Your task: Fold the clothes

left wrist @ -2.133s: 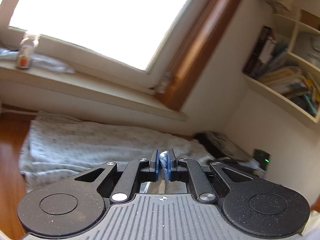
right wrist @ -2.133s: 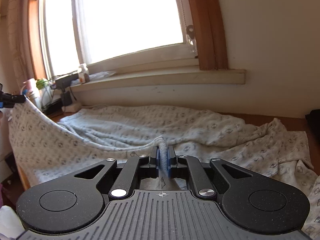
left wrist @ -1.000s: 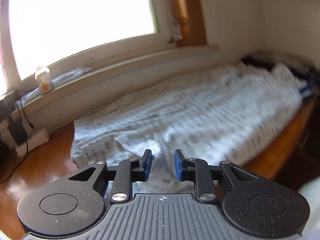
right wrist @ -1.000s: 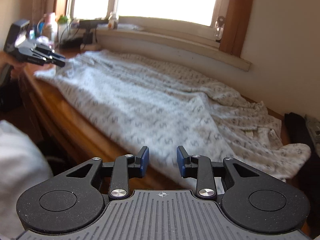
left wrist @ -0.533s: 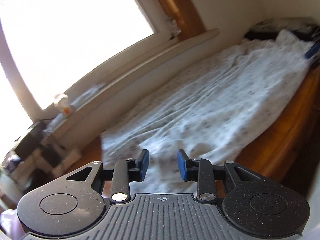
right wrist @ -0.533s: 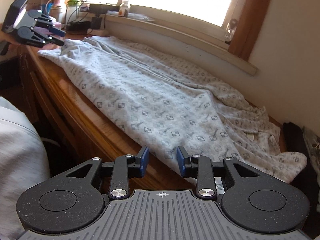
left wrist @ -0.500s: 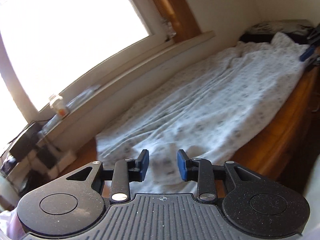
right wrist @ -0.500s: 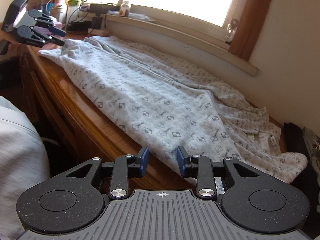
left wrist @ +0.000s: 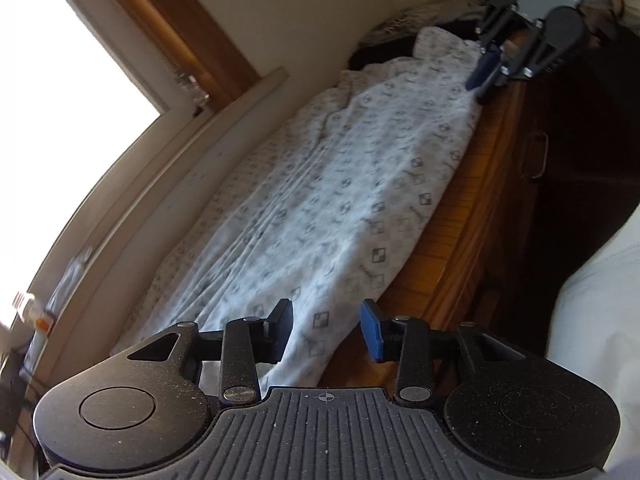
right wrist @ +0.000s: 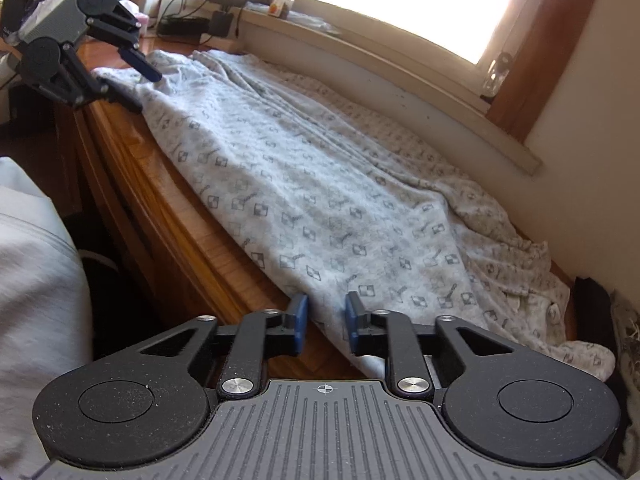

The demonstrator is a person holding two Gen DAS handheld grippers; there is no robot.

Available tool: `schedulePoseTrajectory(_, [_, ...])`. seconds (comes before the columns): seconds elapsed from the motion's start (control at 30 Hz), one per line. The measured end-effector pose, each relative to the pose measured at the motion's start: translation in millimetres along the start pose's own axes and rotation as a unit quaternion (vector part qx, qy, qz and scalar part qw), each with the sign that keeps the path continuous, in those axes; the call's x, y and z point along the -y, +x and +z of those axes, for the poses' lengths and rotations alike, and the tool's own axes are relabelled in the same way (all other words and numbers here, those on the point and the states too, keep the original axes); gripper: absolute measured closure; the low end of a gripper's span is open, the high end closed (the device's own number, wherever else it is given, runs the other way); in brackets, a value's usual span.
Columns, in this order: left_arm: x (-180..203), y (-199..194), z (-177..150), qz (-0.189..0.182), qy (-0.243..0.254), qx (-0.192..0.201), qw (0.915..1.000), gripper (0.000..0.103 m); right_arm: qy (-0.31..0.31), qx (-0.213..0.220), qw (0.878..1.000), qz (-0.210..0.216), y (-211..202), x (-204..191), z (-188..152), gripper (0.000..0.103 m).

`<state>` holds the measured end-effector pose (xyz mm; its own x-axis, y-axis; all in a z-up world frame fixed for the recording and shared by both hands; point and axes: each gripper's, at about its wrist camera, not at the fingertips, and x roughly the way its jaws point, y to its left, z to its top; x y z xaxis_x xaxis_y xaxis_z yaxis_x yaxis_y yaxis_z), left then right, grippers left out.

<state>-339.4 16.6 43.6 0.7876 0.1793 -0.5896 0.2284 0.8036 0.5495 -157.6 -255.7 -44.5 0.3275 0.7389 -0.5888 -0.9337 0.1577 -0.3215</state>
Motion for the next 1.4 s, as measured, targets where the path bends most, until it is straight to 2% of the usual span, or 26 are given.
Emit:
schedulePoseTrajectory(0.13, [3.9, 6.0, 0.3, -0.007, 0.021, -0.008, 0.9997, 0.061, 0.026, 0.024, 0.999, -0.008, -7.6, 9.8, 4.3, 0.099])
schedulePoseTrajectory(0.3, [-1.1, 9.5, -3.2, -0.003, 0.021, -0.012, 0.9997, 0.061, 0.067, 0.051, 0.996, -0.013, -13.5, 25.0, 10.0, 0.1])
schedulePoseTrajectory(0.37, [-6.2, 9.2, -1.6, -0.002, 0.017, -0.004, 0.9998, 0.065, 0.07, 0.058, 0.996, -0.019, -13.5, 26.3, 12.1, 0.1])
schedulePoseTrajectory(0.47, [-21.8, 5.9, 2.0, -0.006, -0.012, 0.005, 0.9999, 0.077, 0.068, 0.056, 0.996, -0.019, -9.5, 26.5, 13.7, 0.1])
schedulePoseTrajectory(0.57, [-42.4, 4.9, 5.1, 0.016, -0.047, 0.019, 0.9986, 0.09, 0.067, 0.054, 0.996, -0.018, -6.5, 25.9, 14.0, 0.1])
schedulePoseTrajectory(0.67, [-55.1, 11.2, 5.1, 0.033, -0.06, 0.016, 0.9975, 0.09, 0.067, 0.05, 0.996, -0.014, -5.3, 25.2, 12.7, 0.1])
schedulePoseTrajectory(0.87, [-40.8, 18.2, -9.0, 0.015, -0.058, -0.008, 0.9981, 0.09, 0.065, 0.032, 0.997, 0.001, -3.2, 19.8, 8.3, 0.099])
schedulePoseTrajectory(0.9, [-38.5, 17.8, -13.1, 0.013, -0.063, -0.012, 0.9978, 0.09, 0.065, 0.027, 0.998, 0.005, -2.2, 18.9, 7.0, 0.098])
schedulePoseTrajectory(0.93, [-39.4, 18.2, -18.2, 0.017, -0.071, -0.017, 0.9972, 0.085, 0.066, 0.028, 0.997, 0.007, -3.9, 17.8, 5.5, 0.097])
schedulePoseTrajectory(1.03, [-46.8, 21.0, -32.7, 0.023, -0.096, -0.03, 0.9946, 0.085, 0.069, 0.042, 0.997, 0.011, -12.7, 13.7, 0.6, 0.095])
schedulePoseTrajectory(1.13, [-63.3, 19.8, -42.4, 0.017, -0.136, -0.03, 0.9901, 0.085, 0.082, 0.051, 0.995, 0.033, -20.4, 6.4, -2.6, 0.095])
schedulePoseTrajectory(1.2, [-69.7, 20.7, -45.2, 0.019, -0.146, -0.034, 0.9886, 0.085, 0.092, 0.057, 0.993, 0.05, -25.4, 1.3, -4.7, 0.095])
schedulePoseTrajectory(1.37, [-79.1, 21.5, -50.4, 0.013, -0.164, -0.03, 0.9859, 0.085, 0.085, 0.049, 0.993, 0.06, -7.7, -9.6, -1.6, 0.095])
schedulePoseTrajectory(1.4, [-79.9, 21.3, -51.0, 0.012, -0.166, -0.03, 0.9856, 0.085, 0.082, 0.05, 0.994, 0.06, -3.8, -11.1, 1.2, 0.092])
